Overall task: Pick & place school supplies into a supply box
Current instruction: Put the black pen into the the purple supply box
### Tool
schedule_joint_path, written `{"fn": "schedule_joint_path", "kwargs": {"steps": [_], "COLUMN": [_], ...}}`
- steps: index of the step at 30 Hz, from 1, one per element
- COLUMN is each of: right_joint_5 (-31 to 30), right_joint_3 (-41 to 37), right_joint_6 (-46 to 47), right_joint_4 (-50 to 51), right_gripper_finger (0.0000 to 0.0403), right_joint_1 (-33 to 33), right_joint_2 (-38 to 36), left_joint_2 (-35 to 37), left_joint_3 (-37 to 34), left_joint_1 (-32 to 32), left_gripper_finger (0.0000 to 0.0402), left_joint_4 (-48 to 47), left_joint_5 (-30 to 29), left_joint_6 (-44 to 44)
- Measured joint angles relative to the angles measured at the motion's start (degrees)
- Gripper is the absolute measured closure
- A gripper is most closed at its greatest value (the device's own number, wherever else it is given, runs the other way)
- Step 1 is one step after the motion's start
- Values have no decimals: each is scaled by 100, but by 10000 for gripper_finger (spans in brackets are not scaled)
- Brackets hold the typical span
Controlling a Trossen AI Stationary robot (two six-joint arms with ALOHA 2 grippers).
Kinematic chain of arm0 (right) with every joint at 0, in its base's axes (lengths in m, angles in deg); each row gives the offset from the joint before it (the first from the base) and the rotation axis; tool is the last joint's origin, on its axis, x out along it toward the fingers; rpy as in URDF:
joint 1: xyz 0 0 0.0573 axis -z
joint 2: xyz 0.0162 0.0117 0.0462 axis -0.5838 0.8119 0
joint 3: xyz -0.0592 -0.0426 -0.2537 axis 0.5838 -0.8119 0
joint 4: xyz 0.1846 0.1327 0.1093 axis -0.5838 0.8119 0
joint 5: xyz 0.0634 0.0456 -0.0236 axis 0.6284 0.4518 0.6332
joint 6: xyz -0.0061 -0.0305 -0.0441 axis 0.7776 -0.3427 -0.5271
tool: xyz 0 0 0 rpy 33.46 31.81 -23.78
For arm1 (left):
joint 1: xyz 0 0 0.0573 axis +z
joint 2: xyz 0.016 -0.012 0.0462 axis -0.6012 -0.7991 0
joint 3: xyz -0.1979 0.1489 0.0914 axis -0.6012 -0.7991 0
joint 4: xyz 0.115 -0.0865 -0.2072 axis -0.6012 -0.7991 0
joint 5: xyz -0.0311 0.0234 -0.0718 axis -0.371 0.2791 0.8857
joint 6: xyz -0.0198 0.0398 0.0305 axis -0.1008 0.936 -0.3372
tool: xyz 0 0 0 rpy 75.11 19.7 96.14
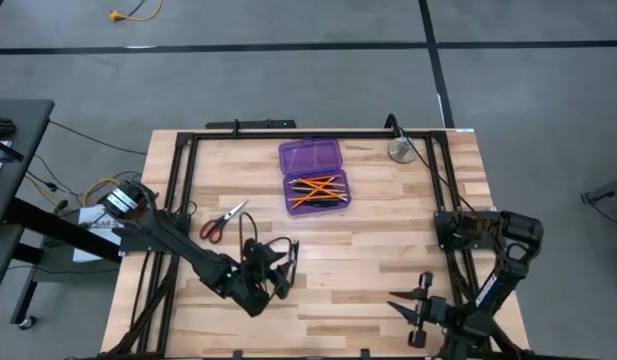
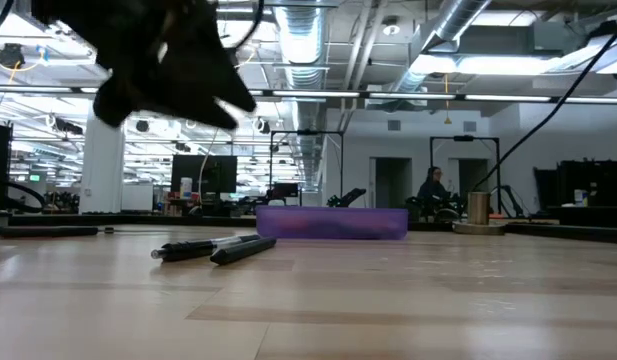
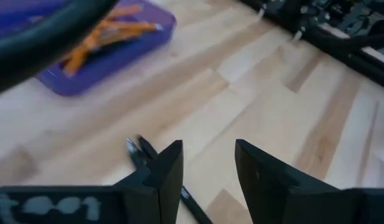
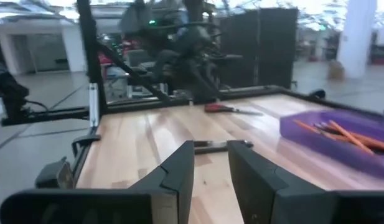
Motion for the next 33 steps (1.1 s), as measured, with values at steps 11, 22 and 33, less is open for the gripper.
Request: {"fn": "schedule_joint_path", "kwargs": {"steps": [11, 22, 33], "right_joint_5": [293, 525, 592], "right_joint_3": [7, 9, 9], "right_joint_6": [-2992, -3798, -3809], "right_joint_4": [-3010, -3566, -3581], "right_gripper_finger": [308, 308, 308], "right_joint_1": [-10, 43, 85], "right_joint_2": [170, 170, 170], "left_joint_2": [-1170, -1329, -1320], "left_joint_3": [663, 1240, 1242], "left_joint_1": [179, 405, 559], "left_gripper_finger": [269, 269, 269], "left_joint_4": [57, -2082, -2082], "left_joint_5": [315, 887, 1815], "left_joint_6": [68, -901, -1115]}}
